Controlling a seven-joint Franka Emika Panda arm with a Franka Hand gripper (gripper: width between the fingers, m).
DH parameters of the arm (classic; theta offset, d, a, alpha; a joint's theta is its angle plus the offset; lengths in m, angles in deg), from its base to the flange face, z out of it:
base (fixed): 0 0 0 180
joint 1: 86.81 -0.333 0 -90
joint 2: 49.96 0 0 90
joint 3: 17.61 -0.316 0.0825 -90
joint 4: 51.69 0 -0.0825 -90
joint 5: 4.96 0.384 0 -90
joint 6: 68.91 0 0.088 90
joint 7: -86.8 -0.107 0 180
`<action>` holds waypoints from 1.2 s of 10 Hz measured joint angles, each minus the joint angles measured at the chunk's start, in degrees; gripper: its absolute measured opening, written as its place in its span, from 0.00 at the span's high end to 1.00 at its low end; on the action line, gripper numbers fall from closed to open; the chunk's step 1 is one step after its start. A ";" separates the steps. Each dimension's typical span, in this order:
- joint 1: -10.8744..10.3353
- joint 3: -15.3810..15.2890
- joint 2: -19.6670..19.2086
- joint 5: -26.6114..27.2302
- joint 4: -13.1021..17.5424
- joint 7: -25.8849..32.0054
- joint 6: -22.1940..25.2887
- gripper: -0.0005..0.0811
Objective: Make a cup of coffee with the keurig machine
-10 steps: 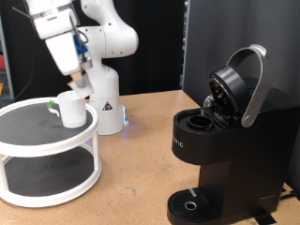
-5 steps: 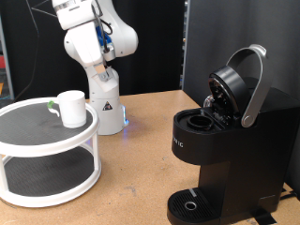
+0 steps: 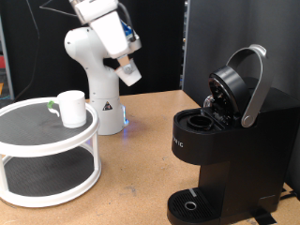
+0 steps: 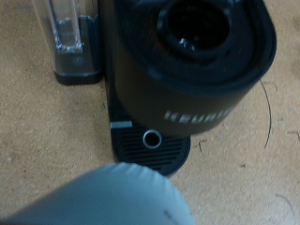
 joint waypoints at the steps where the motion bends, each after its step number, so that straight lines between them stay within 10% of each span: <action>1: -1.26 -0.07 -1.45 0.40 1.85 0.52 0.66 0.47; 8: -6.59 -1.97 -13.19 2.97 13.67 -1.24 2.25 0.47; 12: -6.60 -2.17 -14.17 4.92 13.98 0.61 1.73 0.47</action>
